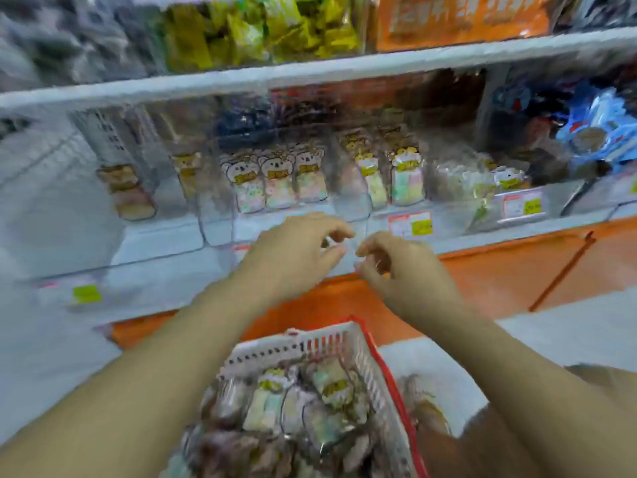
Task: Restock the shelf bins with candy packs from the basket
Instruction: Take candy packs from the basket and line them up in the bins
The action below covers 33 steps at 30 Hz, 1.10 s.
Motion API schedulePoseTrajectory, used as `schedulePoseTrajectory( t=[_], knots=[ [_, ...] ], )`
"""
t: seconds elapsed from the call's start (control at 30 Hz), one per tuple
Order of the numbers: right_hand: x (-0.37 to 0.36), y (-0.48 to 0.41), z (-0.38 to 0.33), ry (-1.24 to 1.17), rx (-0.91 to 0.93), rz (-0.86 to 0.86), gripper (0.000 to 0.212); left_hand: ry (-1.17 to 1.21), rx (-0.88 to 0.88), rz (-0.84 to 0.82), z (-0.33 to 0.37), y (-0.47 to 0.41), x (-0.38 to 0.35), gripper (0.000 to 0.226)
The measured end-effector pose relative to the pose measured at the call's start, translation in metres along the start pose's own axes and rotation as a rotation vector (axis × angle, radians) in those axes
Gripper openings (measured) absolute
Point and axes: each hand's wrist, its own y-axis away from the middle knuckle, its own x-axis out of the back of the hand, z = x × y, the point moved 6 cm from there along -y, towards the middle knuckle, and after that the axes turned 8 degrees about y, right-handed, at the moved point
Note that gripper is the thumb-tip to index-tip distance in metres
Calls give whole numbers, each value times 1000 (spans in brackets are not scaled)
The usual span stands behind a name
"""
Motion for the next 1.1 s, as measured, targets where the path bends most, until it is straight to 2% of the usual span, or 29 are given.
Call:
schedulePoseTrajectory(
  t=[0.1, 0.2, 0.3, 0.37, 0.47, 0.5, 0.67, 0.77, 0.87, 1.0, 1.1],
  knots=[
    [-77, 49, -18, 30, 67, -261, 14, 149, 183, 3, -50, 90, -31, 21],
    [-160, 96, -13, 143, 100, -652, 22, 181, 418, -81, -99, 172, -70, 25],
    [-215, 132, 16, 318, 84, -951, 51, 118, 600, -258, -143, 231, -115, 35],
    [-235, 144, 35, 425, 89, -1020, 68, 17, 646, -376, -165, 255, -138, 44],
    [-244, 140, 51, 412, 52, -985, 50, -45, 689, -483, -182, 276, -158, 58],
    [-245, 138, 55, 412, 50, -985, 53, -20, 699, -505, -184, 281, -163, 60],
    [-262, 140, 70, 463, -38, -1012, 99, 2, 708, -552, -189, 284, -175, 58],
    [-276, 140, 75, 502, -41, -975, 103, -40, 689, -571, -186, 281, -174, 57],
    [-279, 129, 75, 607, 27, -933, 81, -46, 681, -558, -184, 281, -173, 58],
    [-264, 112, 67, 661, 97, -783, 32, -56, 751, -559, -183, 277, -171, 57],
    [-231, 87, 54, 541, -21, -566, 26, -18, 772, -399, -181, 261, -151, 51]
  ],
)
